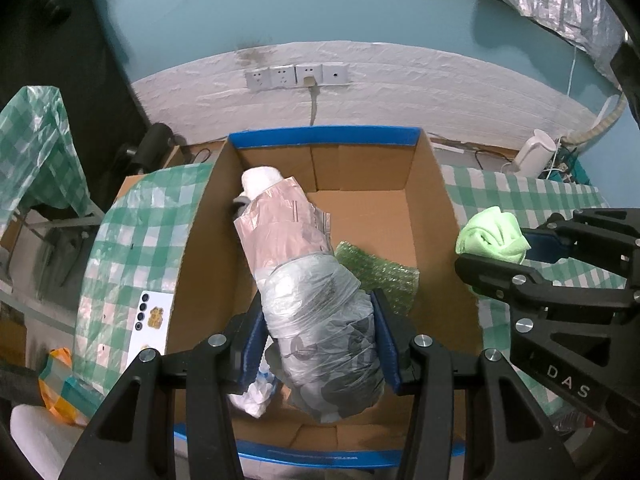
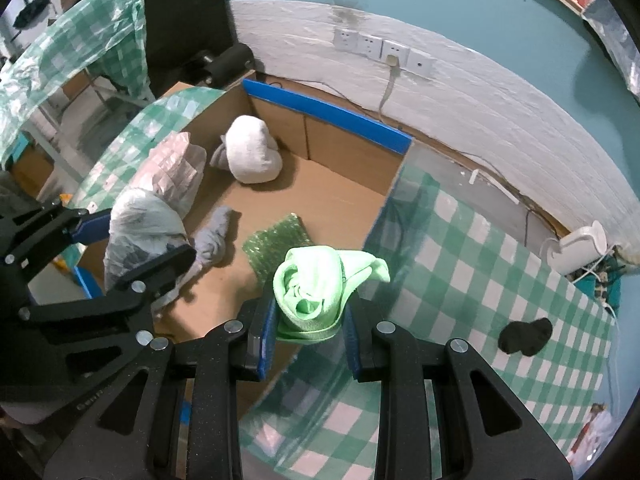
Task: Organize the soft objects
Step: 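Open the left gripper to drop the bag bundle while the right gripper drops the green cloth into the box, then move both grippers back over the table toward the black sock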
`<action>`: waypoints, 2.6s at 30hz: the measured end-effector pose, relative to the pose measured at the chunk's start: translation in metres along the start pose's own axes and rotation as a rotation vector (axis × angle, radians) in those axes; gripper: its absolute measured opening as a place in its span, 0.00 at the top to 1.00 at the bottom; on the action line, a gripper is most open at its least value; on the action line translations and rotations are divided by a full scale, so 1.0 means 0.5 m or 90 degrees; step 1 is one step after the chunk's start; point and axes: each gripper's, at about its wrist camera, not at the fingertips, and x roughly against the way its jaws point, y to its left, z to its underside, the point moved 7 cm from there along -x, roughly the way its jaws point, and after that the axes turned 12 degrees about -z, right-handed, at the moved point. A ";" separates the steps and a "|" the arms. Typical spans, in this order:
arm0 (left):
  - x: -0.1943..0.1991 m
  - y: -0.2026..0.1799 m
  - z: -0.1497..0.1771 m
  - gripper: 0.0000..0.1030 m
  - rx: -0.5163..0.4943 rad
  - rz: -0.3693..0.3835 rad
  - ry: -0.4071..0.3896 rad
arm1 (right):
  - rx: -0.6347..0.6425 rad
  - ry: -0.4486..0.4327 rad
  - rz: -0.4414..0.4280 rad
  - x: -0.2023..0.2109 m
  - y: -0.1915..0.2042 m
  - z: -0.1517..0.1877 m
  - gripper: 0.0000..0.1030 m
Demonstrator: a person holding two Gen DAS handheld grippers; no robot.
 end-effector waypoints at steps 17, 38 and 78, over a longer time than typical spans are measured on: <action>-0.028 0.027 0.011 0.43 0.025 -0.023 0.037 | -0.017 -0.007 -0.038 -0.019 0.008 -0.013 0.67; -0.025 0.015 0.001 0.31 0.026 -0.030 0.036 | -0.067 -0.028 -0.009 0.003 -0.047 -0.003 0.38; 0.037 -0.230 -0.043 0.28 -0.088 0.012 -0.007 | -0.207 -0.049 0.067 0.124 -0.279 0.153 0.35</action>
